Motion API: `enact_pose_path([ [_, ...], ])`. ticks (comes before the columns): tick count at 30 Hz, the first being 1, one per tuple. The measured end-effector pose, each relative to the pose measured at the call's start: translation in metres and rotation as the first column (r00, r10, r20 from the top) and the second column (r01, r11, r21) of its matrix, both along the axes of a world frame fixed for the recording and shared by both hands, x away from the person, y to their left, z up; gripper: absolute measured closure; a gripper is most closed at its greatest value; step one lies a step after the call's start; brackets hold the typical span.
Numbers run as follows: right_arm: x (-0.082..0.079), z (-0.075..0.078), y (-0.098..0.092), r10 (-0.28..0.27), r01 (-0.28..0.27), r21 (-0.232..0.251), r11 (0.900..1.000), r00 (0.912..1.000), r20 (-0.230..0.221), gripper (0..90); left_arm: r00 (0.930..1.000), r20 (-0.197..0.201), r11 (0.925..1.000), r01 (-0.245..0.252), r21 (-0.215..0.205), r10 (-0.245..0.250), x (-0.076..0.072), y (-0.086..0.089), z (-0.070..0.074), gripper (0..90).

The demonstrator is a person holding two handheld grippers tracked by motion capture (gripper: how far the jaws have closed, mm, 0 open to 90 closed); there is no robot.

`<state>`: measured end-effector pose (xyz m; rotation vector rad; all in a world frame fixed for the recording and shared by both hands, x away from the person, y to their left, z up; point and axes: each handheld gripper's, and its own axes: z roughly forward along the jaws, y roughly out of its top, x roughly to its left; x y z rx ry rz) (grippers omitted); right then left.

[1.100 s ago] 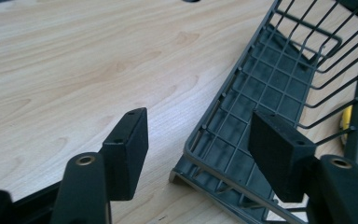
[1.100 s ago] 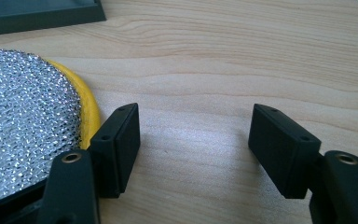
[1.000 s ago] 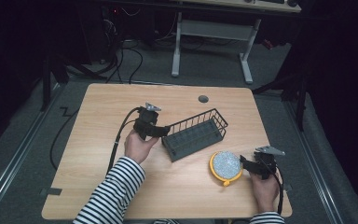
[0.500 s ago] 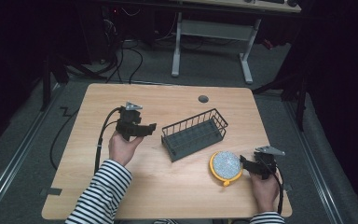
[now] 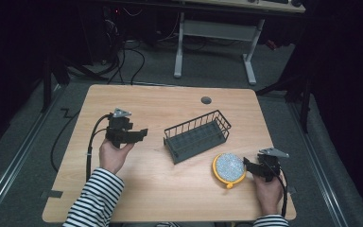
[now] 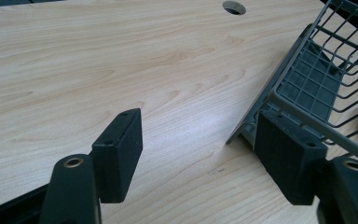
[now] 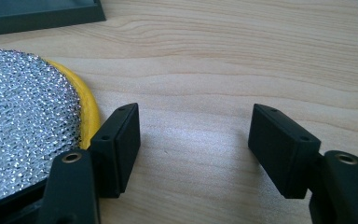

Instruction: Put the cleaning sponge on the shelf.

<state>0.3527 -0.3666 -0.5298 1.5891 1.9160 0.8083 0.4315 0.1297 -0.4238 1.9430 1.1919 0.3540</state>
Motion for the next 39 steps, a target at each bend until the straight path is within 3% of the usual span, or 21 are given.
enact_pose_path([
  [3, 0.000, 0.000, 0.000, -0.001, 0.001, 0.000, 1.000, 1.0000, 0.001, 34.2, 1.0000, -0.002, 0.9999, -0.003, 0.014, 0.003, -0.001, 0.005, -0.001, 32.9],
  [9, 0.000, 0.000, 0.000, 0.000, 0.000, 0.000, 1.000, 1.0000, 0.000, 34.2, 0.9996, -0.001, 0.9996, -0.027, -0.008, 0.027, -0.008, 0.018, -0.006, 32.7],
  [18, 0.000, 0.000, 0.000, 0.000, 0.000, 0.000, 1.000, 1.0000, 0.000, 34.2, 0.9983, -0.039, 0.9991, -0.042, 0.007, 0.042, -0.017, 0.039, -0.019, 35.0],
  [26, 0.000, 0.000, 0.000, 0.000, 0.000, 0.000, 1.000, 1.0000, 0.000, 34.2, 0.9960, -0.052, 0.9971, -0.074, -0.015, 0.073, -0.027, 0.060, -0.031, 34.7],
  [34, 0.000, 0.000, 0.000, 0.000, 0.000, -0.001, 1.000, 1.0000, 0.001, 34.2, 0.9954, -0.066, 0.9976, -0.069, 0.002, 0.069, -0.033, 0.067, -0.047, 34.5],
  [39, 0.000, 0.000, 0.000, -0.003, 0.003, 0.001, 1.000, 1.0000, -0.001, 34.2, 0.9940, -0.081, 0.9971, -0.075, -0.011, 0.074, -0.036, 0.068, -0.056, 34.4],
])
